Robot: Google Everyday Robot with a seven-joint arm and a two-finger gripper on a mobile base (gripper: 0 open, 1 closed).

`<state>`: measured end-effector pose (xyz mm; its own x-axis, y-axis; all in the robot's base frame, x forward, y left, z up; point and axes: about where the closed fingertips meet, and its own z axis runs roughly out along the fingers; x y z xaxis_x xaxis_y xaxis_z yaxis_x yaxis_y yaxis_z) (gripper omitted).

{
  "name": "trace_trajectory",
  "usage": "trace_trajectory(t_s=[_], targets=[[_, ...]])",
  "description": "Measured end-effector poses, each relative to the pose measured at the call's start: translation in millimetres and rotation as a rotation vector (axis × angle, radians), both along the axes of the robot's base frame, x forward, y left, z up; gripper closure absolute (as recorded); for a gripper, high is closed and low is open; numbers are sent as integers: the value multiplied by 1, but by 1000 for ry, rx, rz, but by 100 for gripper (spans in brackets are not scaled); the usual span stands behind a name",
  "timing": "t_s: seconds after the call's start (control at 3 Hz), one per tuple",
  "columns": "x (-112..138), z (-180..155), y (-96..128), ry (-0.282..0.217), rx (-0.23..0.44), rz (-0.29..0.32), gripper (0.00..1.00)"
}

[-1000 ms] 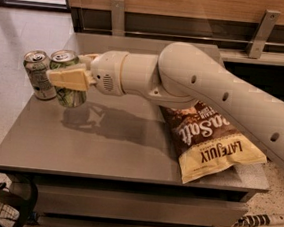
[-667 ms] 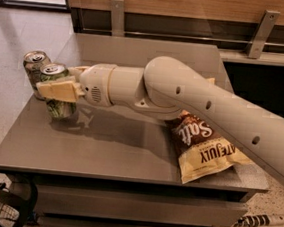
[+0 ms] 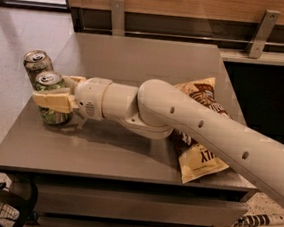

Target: Move green can near 7up can

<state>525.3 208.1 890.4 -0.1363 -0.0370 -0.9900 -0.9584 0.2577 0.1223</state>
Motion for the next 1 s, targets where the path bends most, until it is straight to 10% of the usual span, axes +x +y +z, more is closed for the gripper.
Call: trace_trajectory(t_s=[1.0], targets=[[-4,5,5,-20,9,5,37]])
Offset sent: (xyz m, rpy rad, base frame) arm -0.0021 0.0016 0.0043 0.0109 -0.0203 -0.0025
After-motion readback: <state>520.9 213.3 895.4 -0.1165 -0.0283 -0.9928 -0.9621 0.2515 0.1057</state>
